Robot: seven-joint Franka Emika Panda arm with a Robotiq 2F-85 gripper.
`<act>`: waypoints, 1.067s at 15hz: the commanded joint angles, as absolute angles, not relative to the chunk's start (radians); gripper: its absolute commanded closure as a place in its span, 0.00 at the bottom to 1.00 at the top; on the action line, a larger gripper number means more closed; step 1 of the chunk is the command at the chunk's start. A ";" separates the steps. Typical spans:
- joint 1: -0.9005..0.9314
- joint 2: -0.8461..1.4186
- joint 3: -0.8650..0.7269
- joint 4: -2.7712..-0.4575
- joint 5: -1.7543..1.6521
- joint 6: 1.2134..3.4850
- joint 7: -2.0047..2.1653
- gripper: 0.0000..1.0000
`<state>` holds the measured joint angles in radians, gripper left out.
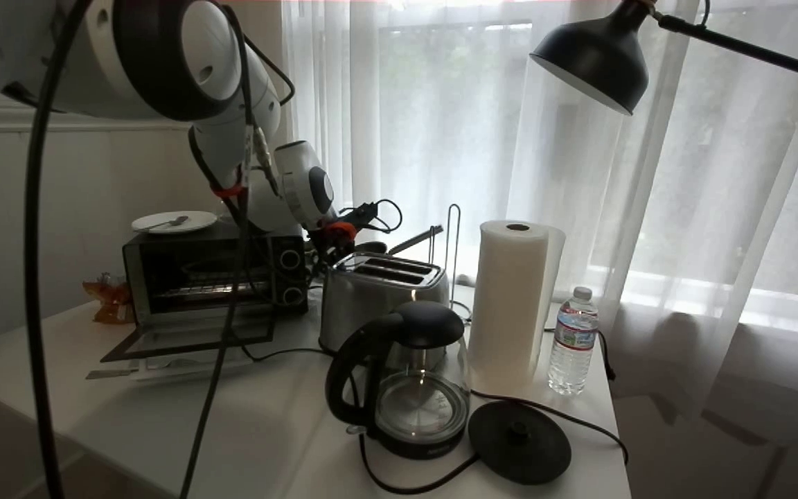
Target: Put the pot behind the toaster
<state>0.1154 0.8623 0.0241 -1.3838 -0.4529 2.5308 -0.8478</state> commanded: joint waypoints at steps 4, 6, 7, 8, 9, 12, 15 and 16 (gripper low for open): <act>0.116 0.864 0.025 -1.381 -0.453 2.528 -0.848 0.98; 0.114 0.888 0.011 -1.367 -0.471 2.543 -0.858 0.98; 0.105 0.896 0.018 -1.364 -0.460 2.537 -0.865 0.98; 0.104 0.907 0.013 -1.359 -0.464 2.539 -0.868 0.98; 0.099 0.915 0.013 -1.358 -0.465 2.544 -0.874 0.98; 0.091 0.916 0.027 -1.356 -0.460 2.553 -0.900 0.98; 0.089 0.915 0.034 -1.358 -0.459 2.549 -0.929 0.68; 0.089 0.915 0.037 -1.356 -0.457 2.551 -0.936 0.67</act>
<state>0.1089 0.9014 0.0242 -1.3768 -0.4541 2.5319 -0.8830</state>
